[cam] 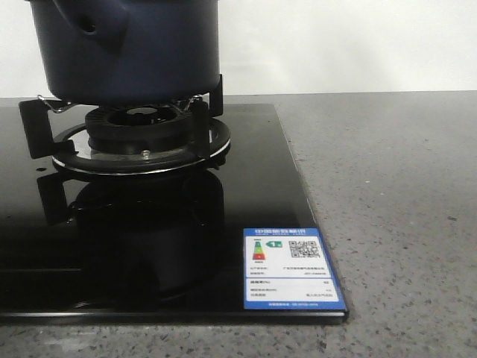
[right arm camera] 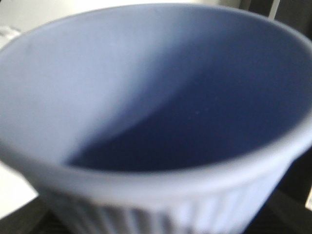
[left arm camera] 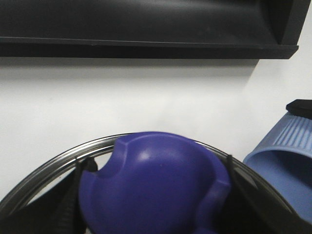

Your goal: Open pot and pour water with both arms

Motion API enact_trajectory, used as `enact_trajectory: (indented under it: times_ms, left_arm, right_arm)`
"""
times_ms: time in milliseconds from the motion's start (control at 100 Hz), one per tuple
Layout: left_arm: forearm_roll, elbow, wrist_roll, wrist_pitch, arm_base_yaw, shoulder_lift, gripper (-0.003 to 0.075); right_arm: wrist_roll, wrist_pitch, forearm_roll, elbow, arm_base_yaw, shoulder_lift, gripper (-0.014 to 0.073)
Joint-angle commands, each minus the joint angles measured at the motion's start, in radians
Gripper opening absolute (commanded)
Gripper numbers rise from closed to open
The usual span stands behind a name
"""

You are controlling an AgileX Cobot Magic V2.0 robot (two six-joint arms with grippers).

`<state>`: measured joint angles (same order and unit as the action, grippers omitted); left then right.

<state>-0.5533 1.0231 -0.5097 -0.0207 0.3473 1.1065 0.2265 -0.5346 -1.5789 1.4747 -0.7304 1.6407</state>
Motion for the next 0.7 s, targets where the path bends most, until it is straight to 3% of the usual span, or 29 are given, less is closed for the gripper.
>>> enact_trajectory:
  times_ms: [0, 690]
  left_arm:
    - [0.002, 0.033, 0.007, -0.095, -0.003, -0.030, 0.0357]
    - [0.002, 0.033, 0.007, -0.095, -0.003, -0.030, 0.0357]
  right_arm:
    - [0.003, -0.007, -0.061, 0.037, -0.002, -0.044, 0.0330]
    - [-0.026, -0.026, -0.056, 0.037, -0.002, -0.044, 0.0330]
